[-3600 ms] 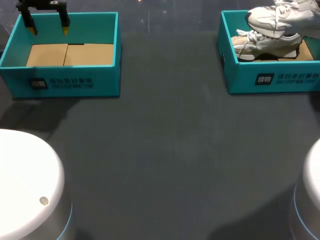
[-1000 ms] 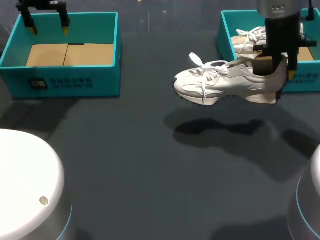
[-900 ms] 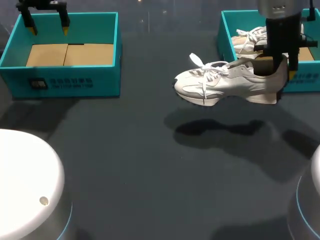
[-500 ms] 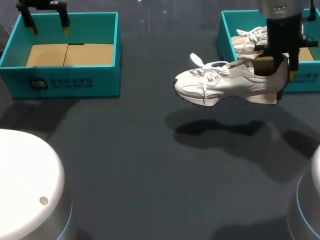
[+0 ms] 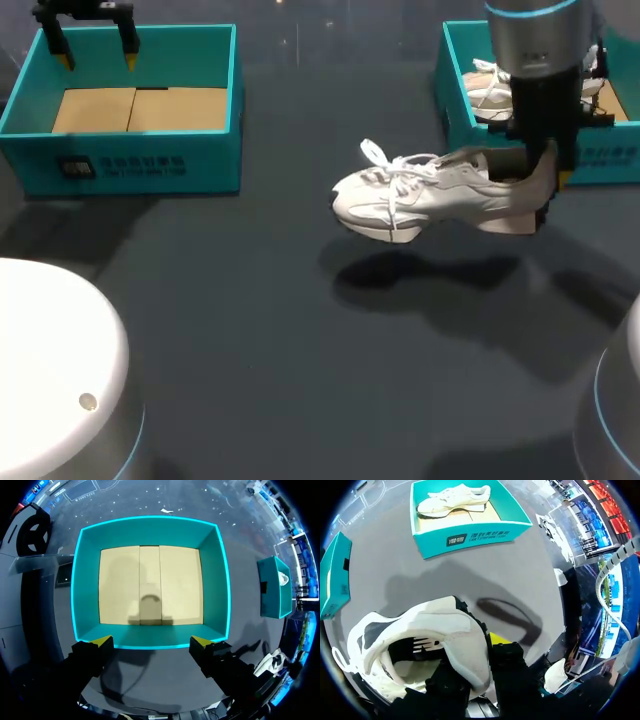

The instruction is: Take the shoe out of the shoebox, open the shoe tongue, remove and reinsert the insole, then place the shoe into the shoebox

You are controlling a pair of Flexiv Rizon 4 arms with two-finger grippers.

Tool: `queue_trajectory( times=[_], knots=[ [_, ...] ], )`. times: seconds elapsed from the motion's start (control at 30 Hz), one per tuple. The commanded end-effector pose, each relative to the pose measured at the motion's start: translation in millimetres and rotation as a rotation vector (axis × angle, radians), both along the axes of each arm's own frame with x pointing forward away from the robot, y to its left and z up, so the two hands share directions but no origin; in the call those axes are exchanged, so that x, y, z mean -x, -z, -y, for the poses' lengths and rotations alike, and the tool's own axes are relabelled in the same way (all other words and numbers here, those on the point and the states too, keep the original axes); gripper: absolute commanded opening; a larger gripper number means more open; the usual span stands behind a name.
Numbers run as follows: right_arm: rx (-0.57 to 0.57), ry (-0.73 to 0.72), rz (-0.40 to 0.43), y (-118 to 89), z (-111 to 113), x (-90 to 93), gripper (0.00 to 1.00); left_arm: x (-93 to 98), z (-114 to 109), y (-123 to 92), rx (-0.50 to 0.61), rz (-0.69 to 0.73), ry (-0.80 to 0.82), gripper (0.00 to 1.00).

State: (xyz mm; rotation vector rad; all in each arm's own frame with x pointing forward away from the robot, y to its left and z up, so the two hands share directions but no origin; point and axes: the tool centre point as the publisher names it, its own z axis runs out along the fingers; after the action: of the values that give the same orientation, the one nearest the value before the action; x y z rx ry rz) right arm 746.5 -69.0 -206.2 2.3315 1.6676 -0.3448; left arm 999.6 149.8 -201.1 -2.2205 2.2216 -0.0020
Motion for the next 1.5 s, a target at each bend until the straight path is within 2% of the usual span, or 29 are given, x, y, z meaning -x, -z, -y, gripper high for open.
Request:
queue_trajectory(
  times=[0.03,0.07,0.67,0.9,1.2,1.5],
  knots=[
    [0.027,-0.022,-0.004,14.5,-19.9,0.4,0.0,-0.1,-0.1,-0.6,0.0,-0.001,0.0,1.0],
    [-0.002,-0.02,0.007,16.0,-20.1,0.9,0.0,-0.1,-0.1,-0.6,0.0,-0.001,0.0,1.0],
    [-0.002,-0.02,0.007,16.0,-20.1,0.9,0.0,-0.1,-0.1,-0.6,0.0,-0.001,0.0,1.0],
    [0.018,-0.057,-0.021,44.4,-49.1,11.7,0.0,-0.1,-0.1,-0.6,0.0,-0.001,0.0,1.0],
    [-0.013,-0.08,0.008,74.6,-73.3,30.4,0.0,-0.1,-0.1,-0.6,0.0,-0.001,0.0,1.0],
    [-0.013,-0.08,0.008,74.6,-73.3,30.4,0.0,-0.1,-0.1,-0.6,0.0,-0.001,0.0,1.0]
  ],
)
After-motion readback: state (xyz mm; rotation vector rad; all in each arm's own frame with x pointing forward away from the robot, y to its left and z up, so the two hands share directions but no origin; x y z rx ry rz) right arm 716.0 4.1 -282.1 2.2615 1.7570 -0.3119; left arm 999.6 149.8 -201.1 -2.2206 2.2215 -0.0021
